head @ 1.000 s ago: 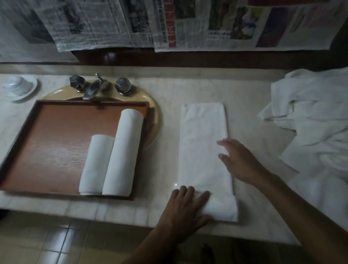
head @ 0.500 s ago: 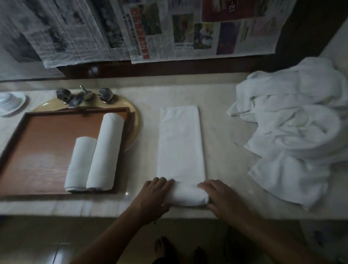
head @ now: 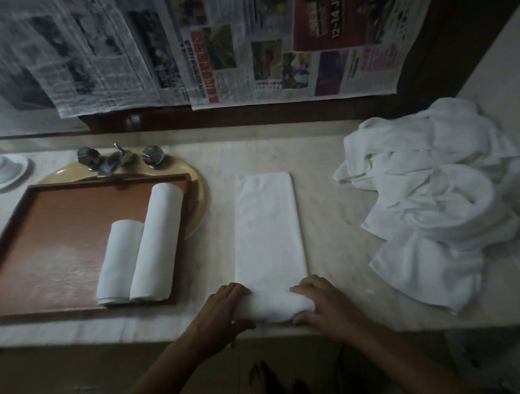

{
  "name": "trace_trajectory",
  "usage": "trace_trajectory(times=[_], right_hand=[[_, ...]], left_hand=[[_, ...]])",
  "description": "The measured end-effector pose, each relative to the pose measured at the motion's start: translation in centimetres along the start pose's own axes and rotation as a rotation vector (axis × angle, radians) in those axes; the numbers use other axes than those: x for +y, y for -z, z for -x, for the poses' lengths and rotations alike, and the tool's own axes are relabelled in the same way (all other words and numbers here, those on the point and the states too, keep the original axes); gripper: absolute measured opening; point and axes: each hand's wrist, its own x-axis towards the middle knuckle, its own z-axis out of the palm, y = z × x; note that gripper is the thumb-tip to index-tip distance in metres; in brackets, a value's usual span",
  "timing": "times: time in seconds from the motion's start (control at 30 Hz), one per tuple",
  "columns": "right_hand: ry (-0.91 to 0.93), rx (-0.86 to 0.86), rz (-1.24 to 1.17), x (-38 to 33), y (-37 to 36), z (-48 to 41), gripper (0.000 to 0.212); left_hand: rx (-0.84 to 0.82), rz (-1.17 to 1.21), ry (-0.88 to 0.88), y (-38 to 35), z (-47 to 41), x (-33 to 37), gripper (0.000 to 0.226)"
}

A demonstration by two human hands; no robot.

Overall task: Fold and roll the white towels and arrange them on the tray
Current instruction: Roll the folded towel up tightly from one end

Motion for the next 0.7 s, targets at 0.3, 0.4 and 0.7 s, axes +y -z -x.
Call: trace_trajectory(times=[0.3, 0.4, 0.7], right_hand=[[-0.217, 0.053, -0.135, -0.6, 2.1, -1.7, 0.041], [-0.186, 0.131, -0.134, -0.7, 2.1, -2.7, 0.035], [0.055, 0.495, 0.375, -4.0, -2.4, -1.8, 0.041]], left_hand=[[-0.045, 0.492, 0.259, 3.0, -2.2, 0.2, 0.047], [0.043, 0.581, 0.352, 2.8, -2.7, 1.1, 0.019], [0.133, 0.496, 0.407, 3.0, -4.2, 1.4, 0.023]])
